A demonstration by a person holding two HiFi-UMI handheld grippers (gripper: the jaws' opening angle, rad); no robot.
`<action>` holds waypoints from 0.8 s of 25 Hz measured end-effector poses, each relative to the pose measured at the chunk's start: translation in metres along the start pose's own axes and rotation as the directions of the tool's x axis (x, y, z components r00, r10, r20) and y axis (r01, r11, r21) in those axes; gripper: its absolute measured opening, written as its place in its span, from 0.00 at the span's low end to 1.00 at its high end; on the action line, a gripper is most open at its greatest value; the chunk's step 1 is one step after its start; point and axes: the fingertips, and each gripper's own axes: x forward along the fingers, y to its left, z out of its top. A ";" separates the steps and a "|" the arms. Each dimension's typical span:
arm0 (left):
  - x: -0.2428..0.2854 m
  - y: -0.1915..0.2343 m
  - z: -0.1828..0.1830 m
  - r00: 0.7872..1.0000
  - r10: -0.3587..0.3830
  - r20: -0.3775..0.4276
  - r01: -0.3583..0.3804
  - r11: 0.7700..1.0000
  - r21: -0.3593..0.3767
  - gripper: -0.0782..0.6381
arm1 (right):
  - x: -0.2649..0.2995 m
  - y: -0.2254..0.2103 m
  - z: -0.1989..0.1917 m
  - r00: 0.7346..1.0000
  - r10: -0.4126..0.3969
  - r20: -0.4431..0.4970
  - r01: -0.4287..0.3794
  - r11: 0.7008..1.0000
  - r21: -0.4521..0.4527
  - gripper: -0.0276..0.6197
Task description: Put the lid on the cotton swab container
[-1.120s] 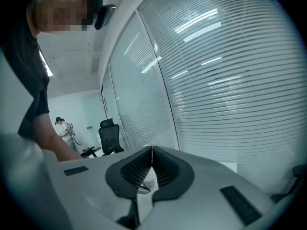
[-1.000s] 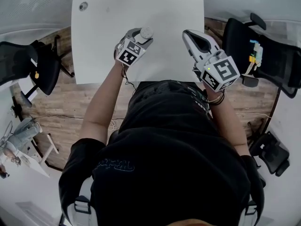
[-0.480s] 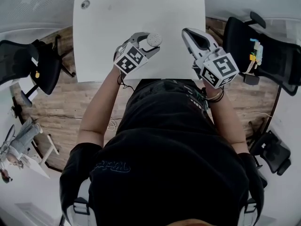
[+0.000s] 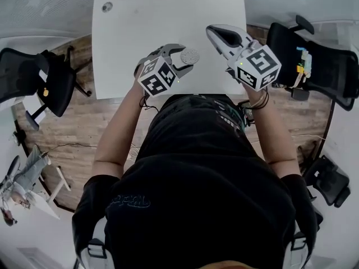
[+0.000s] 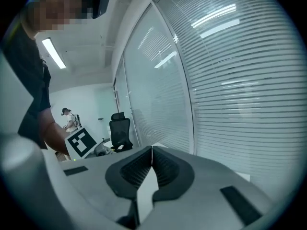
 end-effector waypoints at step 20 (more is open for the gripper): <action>-0.051 -0.016 0.035 0.999 -0.043 0.024 0.040 0.991 0.131 0.47 | -0.002 0.071 0.050 0.911 0.405 -0.081 -0.410 0.911 -0.054 0.08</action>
